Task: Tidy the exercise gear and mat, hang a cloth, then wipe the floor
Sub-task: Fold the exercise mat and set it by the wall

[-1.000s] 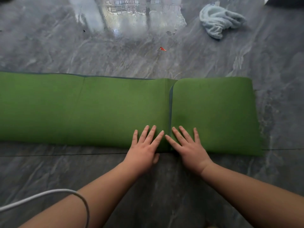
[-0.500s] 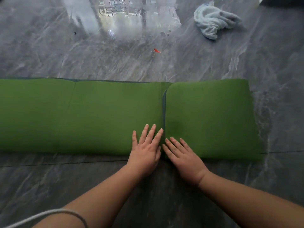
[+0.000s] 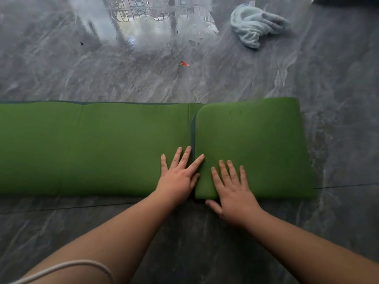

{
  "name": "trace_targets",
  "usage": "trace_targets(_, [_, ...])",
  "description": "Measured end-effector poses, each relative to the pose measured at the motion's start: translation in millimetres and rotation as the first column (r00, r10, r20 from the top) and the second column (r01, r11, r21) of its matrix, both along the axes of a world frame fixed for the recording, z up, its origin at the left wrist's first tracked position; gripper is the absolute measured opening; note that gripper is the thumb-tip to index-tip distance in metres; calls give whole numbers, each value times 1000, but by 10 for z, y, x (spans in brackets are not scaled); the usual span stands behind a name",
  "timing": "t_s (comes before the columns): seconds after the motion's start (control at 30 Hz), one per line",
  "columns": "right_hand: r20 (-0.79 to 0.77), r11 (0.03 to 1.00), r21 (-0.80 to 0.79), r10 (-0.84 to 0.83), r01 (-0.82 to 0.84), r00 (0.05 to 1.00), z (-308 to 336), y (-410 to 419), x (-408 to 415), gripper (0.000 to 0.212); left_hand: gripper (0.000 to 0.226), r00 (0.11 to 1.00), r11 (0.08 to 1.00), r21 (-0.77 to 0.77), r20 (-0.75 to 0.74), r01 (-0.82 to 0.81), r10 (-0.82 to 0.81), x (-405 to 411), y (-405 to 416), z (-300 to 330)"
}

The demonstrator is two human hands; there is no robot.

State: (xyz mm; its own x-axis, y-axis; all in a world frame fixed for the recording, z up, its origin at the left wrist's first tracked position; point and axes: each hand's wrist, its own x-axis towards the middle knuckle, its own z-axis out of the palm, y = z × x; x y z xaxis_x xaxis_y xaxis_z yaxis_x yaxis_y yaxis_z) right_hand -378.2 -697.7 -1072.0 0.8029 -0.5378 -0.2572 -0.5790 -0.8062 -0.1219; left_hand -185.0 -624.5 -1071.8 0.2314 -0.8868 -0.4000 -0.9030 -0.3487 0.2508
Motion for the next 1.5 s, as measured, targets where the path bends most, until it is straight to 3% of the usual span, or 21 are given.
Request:
trace_targets(0.13, [-84, 997, -7, 76, -77, 994, -135, -4, -21, 115, 68, 999, 998, -25, 9, 51, -51, 261, 235, 37])
trace_targets(0.27, [-46, 998, 13, 68, -67, 997, -70, -16, 69, 106, 74, 984, 989, -2, 103, 150, -149, 601, 702, 115])
trace_targets(0.47, [-134, 994, -70, 72, -82, 988, 148, 22, 250, 102, 84, 973, 982, 1, 135, 191, -189, 820, 1074, 201])
trace_targets(0.6, [27, 996, -88, 31, -28, 999, 432, -6, 350, 105, 77, 988, 992, -73, 126, 101, -92, 631, 957, 272])
trace_targets(0.7, [201, 997, -5, -72, 74, 977, 740, -84, 373, 102, 67, 999, 982, -186, 29, -21, 27, 520, 805, 425])
trace_targets(0.87, [491, 973, 182, -213, 139, 845, 1246, -261, 409, 81, 67, 953, 887, -406, -282, -220, 108, 359, 489, 849])
trace_targets(0.97, [642, 958, 251, -274, 141, 716, 1488, -302, 503, 71, 76, 889, 826, -462, -447, -323, 97, 219, 210, 1210])
trace_targets(1.03, [730, 941, 313, -325, 129, 601, 1606, -324, 589, 68, 70, 839, 780, -493, -540, -385, 74, 149, 50, 1404])
trace_targets(1.23, [804, 837, 547, -522, -7, 285, 1797, -387, 704, 67, 62, 660, 701, -525, -744, -483, -102, -99, -282, 1711])
trace_targets(1.4, [825, 841, 536, -505, -69, 253, 1828, -400, 614, 73, 57, 496, 759, -440, -850, -479, -180, -191, -355, 1626])
trace_targets(1.43, [823, 841, 538, -510, -58, 249, 1827, -383, 624, 75, 58, 493, 764, -436, -852, -476, -178, -171, -338, 1594])
trace_targets(1.5, [815, 833, 552, -529, -39, 238, 1818, -318, 694, 78, 60, 576, 769, -475, -799, -429, -172, -106, -279, 1562])
